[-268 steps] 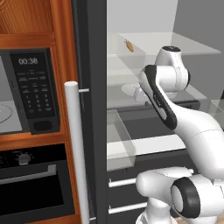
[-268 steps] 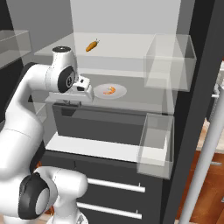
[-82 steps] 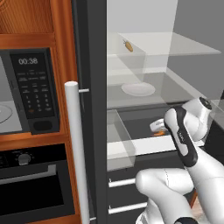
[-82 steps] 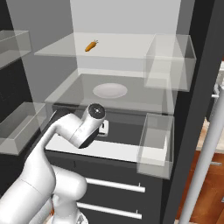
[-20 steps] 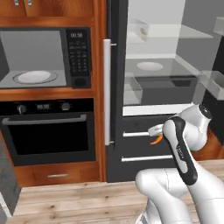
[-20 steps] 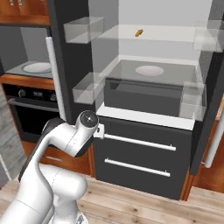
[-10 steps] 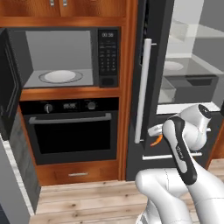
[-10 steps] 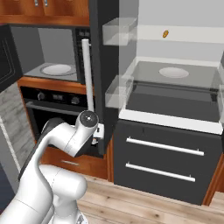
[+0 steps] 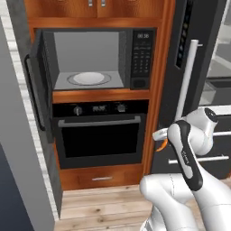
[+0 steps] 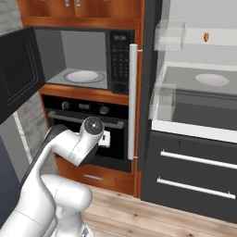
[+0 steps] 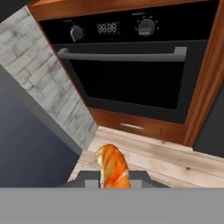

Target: Transport the shrimp from the fridge to the microwave and turn on the microwave.

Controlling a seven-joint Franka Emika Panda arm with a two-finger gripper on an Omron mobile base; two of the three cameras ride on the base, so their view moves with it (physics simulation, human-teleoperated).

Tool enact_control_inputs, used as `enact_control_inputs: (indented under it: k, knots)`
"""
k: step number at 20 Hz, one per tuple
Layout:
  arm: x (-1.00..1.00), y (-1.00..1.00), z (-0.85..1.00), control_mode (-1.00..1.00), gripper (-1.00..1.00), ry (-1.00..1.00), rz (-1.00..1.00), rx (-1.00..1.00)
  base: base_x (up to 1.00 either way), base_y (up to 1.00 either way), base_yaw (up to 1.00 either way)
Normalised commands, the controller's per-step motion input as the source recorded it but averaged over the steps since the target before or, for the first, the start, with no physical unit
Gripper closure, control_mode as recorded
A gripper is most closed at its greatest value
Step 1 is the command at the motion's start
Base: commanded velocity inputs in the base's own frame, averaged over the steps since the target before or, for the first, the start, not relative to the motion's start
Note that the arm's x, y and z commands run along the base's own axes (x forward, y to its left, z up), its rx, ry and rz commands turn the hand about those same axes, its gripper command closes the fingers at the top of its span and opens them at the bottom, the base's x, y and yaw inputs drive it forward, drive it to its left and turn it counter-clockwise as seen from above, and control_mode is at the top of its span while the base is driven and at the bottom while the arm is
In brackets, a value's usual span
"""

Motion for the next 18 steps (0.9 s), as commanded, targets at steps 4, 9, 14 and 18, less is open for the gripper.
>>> enact_control_inputs:
  k: [4, 9, 14, 18]
  knots:
    - [0.0, 0.0, 0.0, 1.0, 1.0, 0.0, 0.0, 0.0, 0.62, 0.44, 0.0]
    - [0.0, 0.0, 0.0, 1.0, 1.0, 0.0, 0.0, 0.0, 0.69, 0.38, 0.0]
    - [0.0, 0.0, 0.0, 1.0, 1.0, 0.0, 0.0, 0.0, 0.56, 0.39, 0.0]
    - [0.0, 0.0, 0.0, 1.0, 1.0, 0.0, 0.0, 0.0, 0.53, 0.38, 0.0]
